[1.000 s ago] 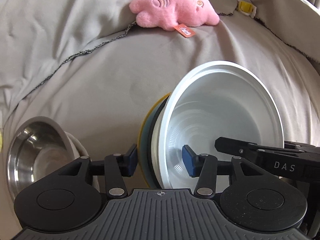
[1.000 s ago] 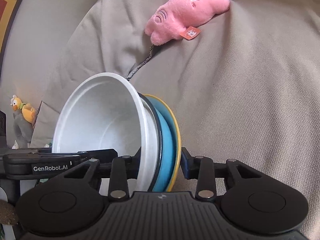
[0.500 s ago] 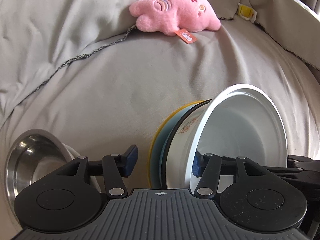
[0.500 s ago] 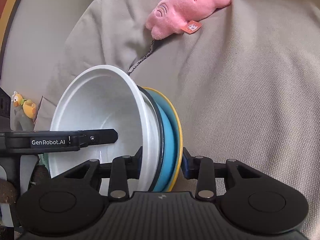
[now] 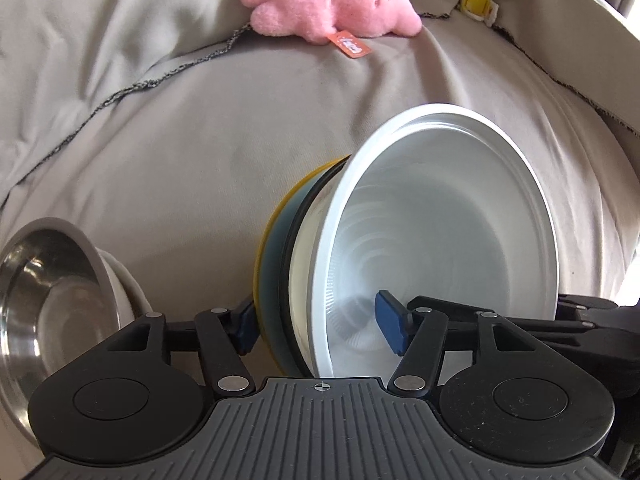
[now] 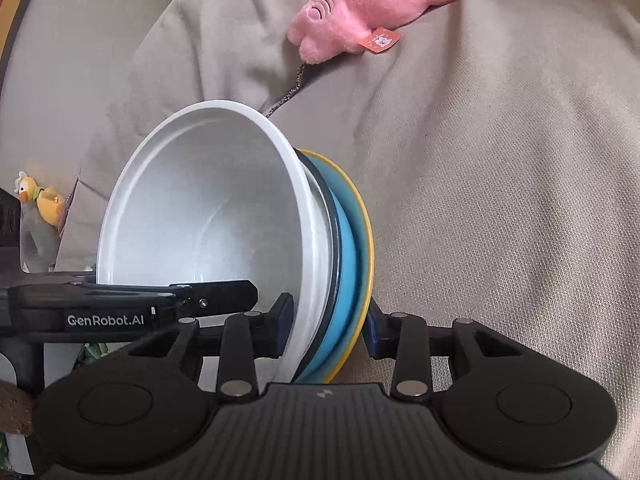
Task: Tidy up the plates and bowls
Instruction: 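Grasp the rim of the yellow-rimmed bowl stack with both grippers, then lift the tilted bowl stack with both grippers holding its rim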
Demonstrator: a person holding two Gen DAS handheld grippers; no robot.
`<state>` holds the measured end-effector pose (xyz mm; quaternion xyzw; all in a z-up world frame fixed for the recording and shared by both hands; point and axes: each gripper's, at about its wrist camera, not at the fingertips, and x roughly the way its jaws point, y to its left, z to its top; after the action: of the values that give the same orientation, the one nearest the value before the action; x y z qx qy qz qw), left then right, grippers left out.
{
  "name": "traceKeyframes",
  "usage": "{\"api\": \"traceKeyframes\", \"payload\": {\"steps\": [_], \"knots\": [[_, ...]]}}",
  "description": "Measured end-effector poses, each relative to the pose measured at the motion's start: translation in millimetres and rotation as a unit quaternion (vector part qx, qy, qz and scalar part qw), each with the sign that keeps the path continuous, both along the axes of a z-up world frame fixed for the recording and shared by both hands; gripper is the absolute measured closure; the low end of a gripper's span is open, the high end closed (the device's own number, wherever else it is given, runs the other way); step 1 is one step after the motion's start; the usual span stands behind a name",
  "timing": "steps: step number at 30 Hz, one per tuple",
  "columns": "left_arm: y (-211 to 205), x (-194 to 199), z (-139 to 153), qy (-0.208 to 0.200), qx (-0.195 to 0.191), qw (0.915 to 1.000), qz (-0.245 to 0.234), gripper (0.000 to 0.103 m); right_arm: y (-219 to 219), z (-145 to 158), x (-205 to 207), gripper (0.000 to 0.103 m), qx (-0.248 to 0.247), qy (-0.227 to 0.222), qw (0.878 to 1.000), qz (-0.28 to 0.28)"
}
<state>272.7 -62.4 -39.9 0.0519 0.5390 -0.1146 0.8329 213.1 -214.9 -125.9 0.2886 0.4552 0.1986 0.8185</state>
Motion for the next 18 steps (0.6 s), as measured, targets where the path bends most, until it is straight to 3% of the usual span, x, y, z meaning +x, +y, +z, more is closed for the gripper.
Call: {"api": "traceKeyframes", "payload": {"steps": [8, 13, 18], "knots": [[-24.0, 2.7, -10.1, 0.025, -0.020, 0.9993, -0.018, 0.042, -34.0, 5.0, -4.2, 0.067, -0.002, -0.017, 0.999, -0.050], [-45.4, 1.4, -6.1, -0.005, 0.006, 0.9994, -0.035, 0.042, -46.2, -0.9, -0.9, 0.067, 0.002, -0.008, 0.998, -0.066], [-44.3, 6.0, -7.7, 0.009, 0.004, 0.9997, -0.022, 0.042, -43.7, -0.3, 0.5, 0.067, -0.005, -0.014, 0.998, -0.064]]}}
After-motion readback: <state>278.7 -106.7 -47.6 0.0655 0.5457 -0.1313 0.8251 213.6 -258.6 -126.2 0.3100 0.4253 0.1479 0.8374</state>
